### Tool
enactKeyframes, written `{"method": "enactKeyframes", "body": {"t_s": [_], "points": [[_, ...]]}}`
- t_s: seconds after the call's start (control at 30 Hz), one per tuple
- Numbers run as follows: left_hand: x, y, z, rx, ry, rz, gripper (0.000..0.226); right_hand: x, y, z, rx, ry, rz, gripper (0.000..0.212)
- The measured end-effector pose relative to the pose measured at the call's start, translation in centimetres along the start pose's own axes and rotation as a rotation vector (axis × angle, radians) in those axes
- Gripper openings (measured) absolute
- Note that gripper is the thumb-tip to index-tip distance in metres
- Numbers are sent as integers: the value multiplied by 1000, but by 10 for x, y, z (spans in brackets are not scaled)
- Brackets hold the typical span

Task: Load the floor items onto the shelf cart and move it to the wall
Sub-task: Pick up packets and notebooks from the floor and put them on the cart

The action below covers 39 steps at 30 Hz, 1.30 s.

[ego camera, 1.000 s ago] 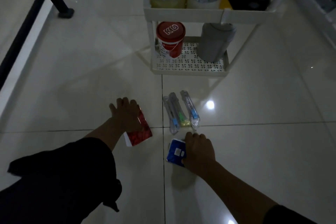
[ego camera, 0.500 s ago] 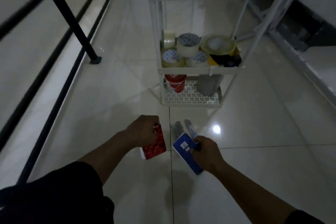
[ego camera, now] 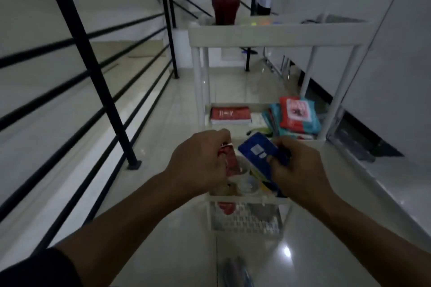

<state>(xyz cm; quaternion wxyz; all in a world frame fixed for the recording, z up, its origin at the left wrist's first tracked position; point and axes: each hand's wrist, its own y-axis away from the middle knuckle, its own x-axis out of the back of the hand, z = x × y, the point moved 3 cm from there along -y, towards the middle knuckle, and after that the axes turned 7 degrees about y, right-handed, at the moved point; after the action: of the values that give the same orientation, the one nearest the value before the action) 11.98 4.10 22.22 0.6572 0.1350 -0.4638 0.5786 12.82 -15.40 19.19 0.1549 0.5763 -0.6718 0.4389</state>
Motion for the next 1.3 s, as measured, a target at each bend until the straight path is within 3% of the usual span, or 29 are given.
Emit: {"method": "enactKeyframes", "body": {"t_s": [0.1, 0.17, 0.23, 0.43, 0.53, 0.63, 0.87, 0.93, 1.0, 1.07, 1.13, 1.2, 1.3], "points": [[15, -25, 12, -67, 49, 117, 45, 15, -52, -14, 100, 31, 146, 15], [18, -40, 14, -91, 5, 167, 34, 12, -83, -15, 151, 66, 179, 16], [20, -54, 13, -109, -49, 212, 14, 3, -109, -12, 172, 119, 139, 19], [21, -73, 15, -169, -170, 255, 25, -34, -152, -4, 339, 266, 57, 28], [25, -72, 11, -203, -232, 271, 19, -63, -172, 1, 447, 538, 6, 22], [30, -65, 5, -213, -243, 262, 15, -98, -189, 12, 376, 684, -94, 21], [41, -52, -1, -264, -188, 281, 23, -106, -192, 19, 251, 483, -319, 31], [41, -53, -2, -271, -186, 291, 22, -90, -190, 21, 184, 363, -338, 27], [37, -58, -2, -274, -147, 287, 16, -59, -183, 20, 117, 93, -336, 32], [33, -65, -2, -278, -107, 291, 10, -19, -163, 10, 154, -206, -446, 47], [27, -74, -1, -280, -67, 318, 11, 13, -140, -5, 254, -210, -555, 53], [21, -83, 0, -278, -8, 343, 11, 25, -126, -11, 374, -55, -463, 39], [12, -90, -4, -262, 68, 358, 7, 19, -123, -9, 450, 110, -143, 25]]}}
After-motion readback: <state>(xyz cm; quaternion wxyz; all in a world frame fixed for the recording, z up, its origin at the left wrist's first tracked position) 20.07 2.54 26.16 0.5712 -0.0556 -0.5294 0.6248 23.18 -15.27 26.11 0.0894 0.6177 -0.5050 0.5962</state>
